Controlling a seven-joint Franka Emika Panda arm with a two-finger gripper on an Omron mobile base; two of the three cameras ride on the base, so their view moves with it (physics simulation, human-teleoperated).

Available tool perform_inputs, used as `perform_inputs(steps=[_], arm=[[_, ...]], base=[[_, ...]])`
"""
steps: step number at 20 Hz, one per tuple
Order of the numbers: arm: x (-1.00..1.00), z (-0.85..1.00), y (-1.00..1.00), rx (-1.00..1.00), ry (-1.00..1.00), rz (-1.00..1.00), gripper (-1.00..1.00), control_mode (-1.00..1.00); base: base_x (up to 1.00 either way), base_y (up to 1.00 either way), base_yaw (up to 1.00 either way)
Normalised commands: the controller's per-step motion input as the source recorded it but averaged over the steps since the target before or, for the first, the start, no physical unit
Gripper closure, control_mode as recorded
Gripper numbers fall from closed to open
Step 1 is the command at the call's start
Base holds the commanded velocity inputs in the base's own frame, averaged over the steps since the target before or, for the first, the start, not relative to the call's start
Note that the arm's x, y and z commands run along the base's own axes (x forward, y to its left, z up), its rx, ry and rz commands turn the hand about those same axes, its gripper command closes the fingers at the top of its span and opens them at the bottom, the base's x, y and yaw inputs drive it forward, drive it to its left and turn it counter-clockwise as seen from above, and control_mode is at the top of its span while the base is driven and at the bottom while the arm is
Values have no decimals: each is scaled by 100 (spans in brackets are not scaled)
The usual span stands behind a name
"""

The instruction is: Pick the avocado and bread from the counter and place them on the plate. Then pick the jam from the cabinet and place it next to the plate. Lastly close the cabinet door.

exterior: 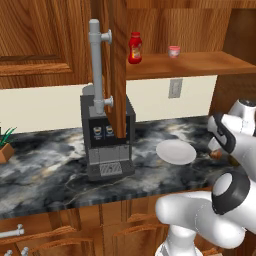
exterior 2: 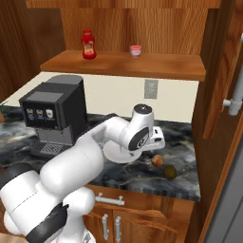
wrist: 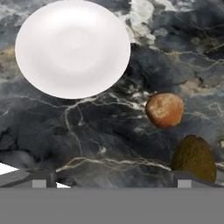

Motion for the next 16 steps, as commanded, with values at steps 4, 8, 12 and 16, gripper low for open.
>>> perform_inputs(steps=[4, 8, 12, 16], arm=[[11, -19, -6, -3, 4, 1, -100, -100], [13, -21, -6, -1, 2, 0, -100, -100], [7, -15, -13, 0, 0, 0, -100, -100], [7, -12, -12, 0, 0, 0, -100, -100]], base=[[0, 0, 0], [0, 0, 0], [0, 0, 0], [0, 0, 0]])
